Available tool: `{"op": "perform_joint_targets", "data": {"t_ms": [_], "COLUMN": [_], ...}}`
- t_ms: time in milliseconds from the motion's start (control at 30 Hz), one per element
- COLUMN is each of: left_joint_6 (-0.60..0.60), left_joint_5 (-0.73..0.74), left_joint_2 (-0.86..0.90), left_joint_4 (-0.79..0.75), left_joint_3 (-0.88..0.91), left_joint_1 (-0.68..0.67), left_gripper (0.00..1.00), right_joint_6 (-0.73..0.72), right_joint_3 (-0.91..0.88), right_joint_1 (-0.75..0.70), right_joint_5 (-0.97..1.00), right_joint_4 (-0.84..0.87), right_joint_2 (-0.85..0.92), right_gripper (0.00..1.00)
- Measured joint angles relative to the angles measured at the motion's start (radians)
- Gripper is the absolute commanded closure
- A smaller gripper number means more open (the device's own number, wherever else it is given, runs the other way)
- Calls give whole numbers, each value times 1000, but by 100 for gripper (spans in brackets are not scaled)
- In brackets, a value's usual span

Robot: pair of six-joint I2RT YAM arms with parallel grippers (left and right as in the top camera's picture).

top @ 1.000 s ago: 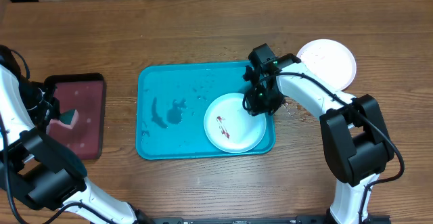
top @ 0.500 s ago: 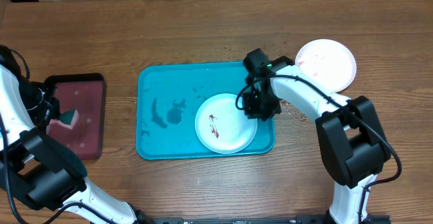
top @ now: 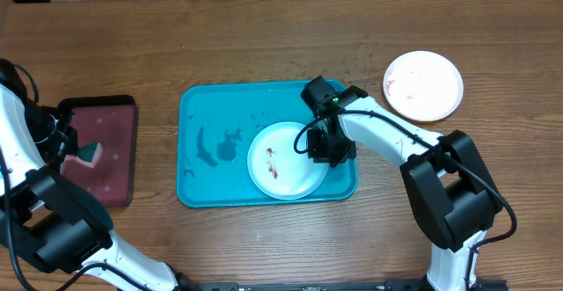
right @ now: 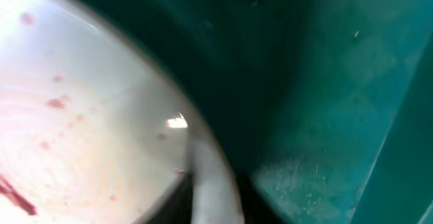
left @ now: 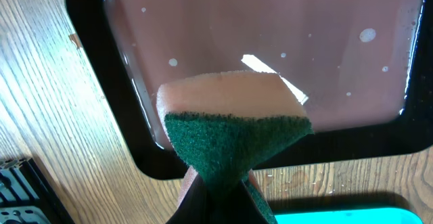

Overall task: Clean dirty plates on tray and stack at the side
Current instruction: 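Carry the sponge with the left gripper onto the light-blue plate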

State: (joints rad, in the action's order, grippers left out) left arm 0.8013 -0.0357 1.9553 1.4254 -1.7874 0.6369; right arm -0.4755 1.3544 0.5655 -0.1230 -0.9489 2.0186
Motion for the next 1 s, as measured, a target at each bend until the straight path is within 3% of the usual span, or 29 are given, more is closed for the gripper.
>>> {"op": "perform_joint_targets", "data": {"t_ms": [133,400,633,1000], "left_joint_6": [-34,-263,-417,-432], "left_joint_5": [35,217,324,343], "left_joint_2": [0,0,0,3], "left_joint_4": [-9,-87,-124,-201], "left_joint_3": [0,0,0,0], "left_joint_1": [-2,-96,-319,-690], "left_gripper": [96,96,96,96], "right_joint_6": [-6,6,8,8], "right_joint_3": [-7,-23,-23,-23], "right_joint_1": [-2,-1,-1,-1], "right_joint_5": [-65,-145,-133,-98], "right_joint_4": [106,292,309,329], "right_joint_2": [-6,8,11,11], "right_gripper": [96,96,96,96]}}
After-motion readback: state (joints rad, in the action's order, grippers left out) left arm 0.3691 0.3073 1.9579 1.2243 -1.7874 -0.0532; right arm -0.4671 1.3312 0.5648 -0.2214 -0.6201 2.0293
